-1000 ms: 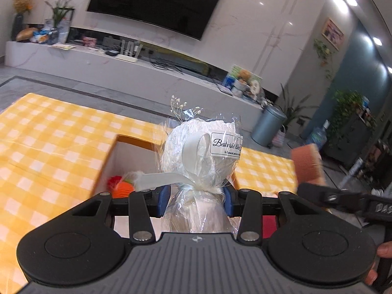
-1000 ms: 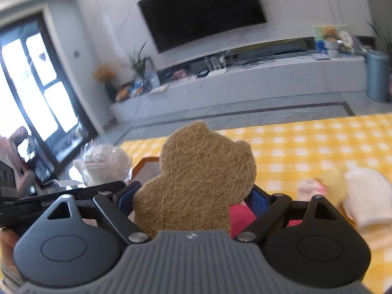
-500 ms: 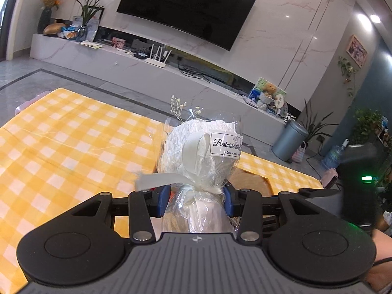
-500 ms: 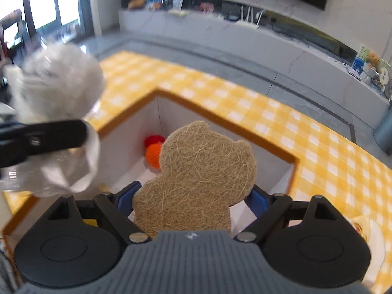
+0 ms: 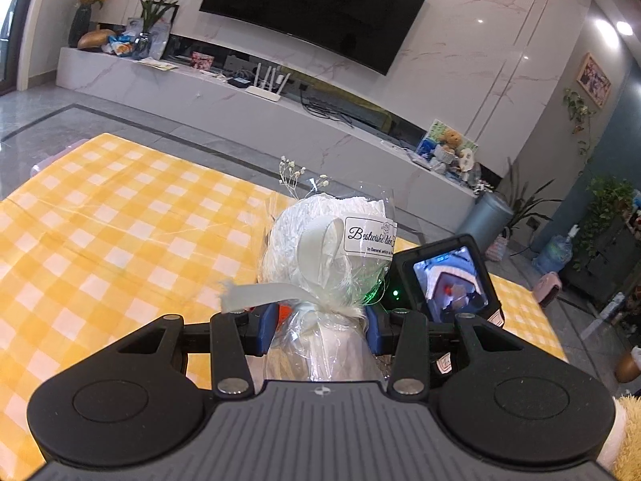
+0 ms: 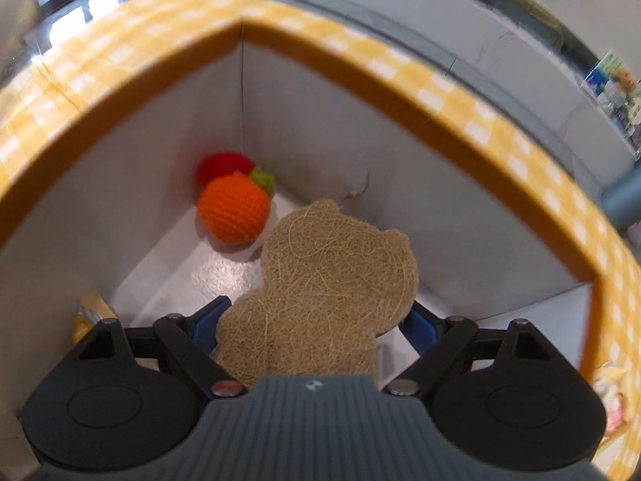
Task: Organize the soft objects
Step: 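Lower the bear-shaped coir pad into the box and open the right tool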
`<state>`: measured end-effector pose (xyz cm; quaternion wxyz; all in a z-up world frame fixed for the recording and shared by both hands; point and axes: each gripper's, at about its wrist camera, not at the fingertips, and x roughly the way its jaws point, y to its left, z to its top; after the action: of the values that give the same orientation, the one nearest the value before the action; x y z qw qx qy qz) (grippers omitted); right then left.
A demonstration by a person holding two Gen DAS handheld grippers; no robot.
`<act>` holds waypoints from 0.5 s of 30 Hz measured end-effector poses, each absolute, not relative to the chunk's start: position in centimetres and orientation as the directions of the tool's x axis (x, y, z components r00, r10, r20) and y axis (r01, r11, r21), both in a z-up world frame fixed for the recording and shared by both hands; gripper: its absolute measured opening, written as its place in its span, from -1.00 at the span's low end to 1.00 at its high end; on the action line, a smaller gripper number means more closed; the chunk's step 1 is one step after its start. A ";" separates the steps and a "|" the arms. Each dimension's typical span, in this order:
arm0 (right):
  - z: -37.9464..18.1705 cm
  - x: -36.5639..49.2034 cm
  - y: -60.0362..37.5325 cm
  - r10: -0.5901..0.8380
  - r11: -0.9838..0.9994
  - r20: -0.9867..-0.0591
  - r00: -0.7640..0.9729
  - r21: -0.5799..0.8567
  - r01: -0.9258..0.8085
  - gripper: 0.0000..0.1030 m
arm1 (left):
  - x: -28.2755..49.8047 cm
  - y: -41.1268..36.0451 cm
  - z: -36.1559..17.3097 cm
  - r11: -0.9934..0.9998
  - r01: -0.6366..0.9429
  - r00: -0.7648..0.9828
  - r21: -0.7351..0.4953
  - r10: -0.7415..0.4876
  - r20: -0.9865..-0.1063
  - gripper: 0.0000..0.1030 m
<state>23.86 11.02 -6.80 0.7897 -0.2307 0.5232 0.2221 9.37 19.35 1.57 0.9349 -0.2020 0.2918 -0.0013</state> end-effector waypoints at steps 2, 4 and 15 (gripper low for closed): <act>-7.5 24.2 10.8 0.116 0.812 -0.941 0.317 -0.094 -0.576 0.70 | 9.4 19.4 1.5 0.917 -0.118 0.827 -0.381 -0.122 -0.549 -0.05; -7.7 24.8 10.2 0.145 0.838 -0.942 0.302 -0.045 -0.544 0.70 | 9.4 19.5 1.4 0.911 -0.112 0.825 -0.396 -0.137 -0.548 -0.05; -6.6 24.4 9.6 0.072 0.827 -0.938 0.340 -0.134 -0.545 0.86 | 9.1 19.1 1.5 0.921 -0.121 0.827 -0.371 -0.113 -0.551 -0.05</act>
<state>24.44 9.58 -6.58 0.7887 -0.2191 0.5400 0.1957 9.14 19.13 1.49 0.9348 -0.1992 0.2941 0.0021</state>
